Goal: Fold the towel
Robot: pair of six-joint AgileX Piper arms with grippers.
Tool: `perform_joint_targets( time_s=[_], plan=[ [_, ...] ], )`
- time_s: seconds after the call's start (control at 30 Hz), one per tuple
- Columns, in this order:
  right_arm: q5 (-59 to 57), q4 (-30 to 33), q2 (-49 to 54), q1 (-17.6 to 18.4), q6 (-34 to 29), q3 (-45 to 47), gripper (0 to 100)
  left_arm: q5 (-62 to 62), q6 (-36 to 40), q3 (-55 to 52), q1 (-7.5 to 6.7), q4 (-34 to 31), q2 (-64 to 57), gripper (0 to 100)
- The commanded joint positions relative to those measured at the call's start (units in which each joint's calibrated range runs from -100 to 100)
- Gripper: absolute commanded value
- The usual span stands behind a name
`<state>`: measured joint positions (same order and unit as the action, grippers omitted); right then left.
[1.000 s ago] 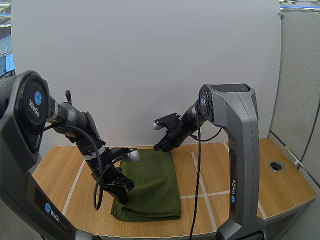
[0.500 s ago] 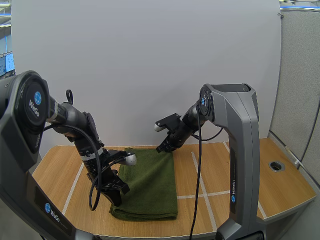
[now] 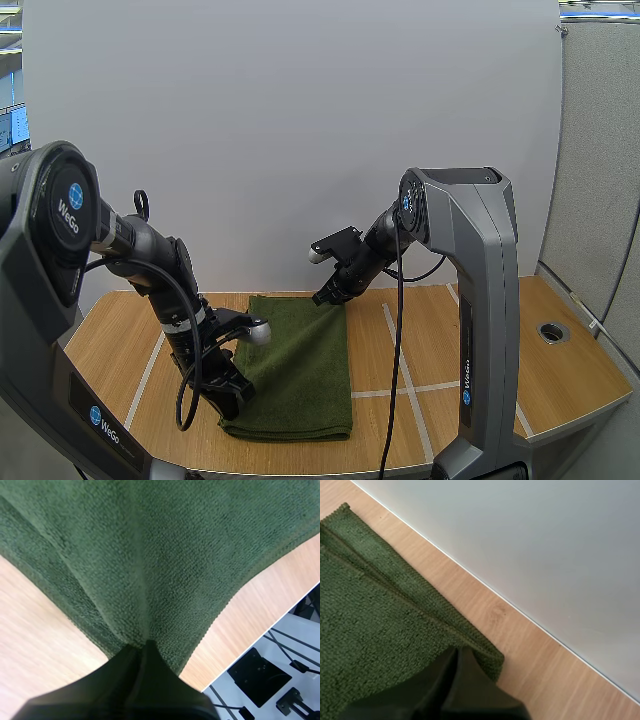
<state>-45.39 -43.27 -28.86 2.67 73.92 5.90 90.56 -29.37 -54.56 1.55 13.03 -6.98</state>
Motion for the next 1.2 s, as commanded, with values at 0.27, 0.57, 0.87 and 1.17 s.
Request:
perform_joint_targets(
  time_s=[0.27, 0.57, 0.87, 1.17],
  plan=[
    [-0.17, 0.68, -0.52, -0.28, -0.17, -0.30, 0, -3.47, 0.61, -0.57, -0.02, -0.03, -0.63, 71],
    [-0.06, 0.68, 2.04, -0.36, -0.52, -0.30, 0, -5.70, 0.92, 3.17, -0.02, 0.33, -4.60, 78],
    [-15.89, 1.66, 15.05, -3.45, -2.55, 1.72, 0, -9.01, 0.83, 7.47, 0.00, 0.04, -7.69, 78],
    [-22.97, 9.44, 35.01, -4.77, -0.92, 22.67, 0, -20.62, 0.24, 7.47, 0.00, 0.89, -7.69, 72]
  ],
)
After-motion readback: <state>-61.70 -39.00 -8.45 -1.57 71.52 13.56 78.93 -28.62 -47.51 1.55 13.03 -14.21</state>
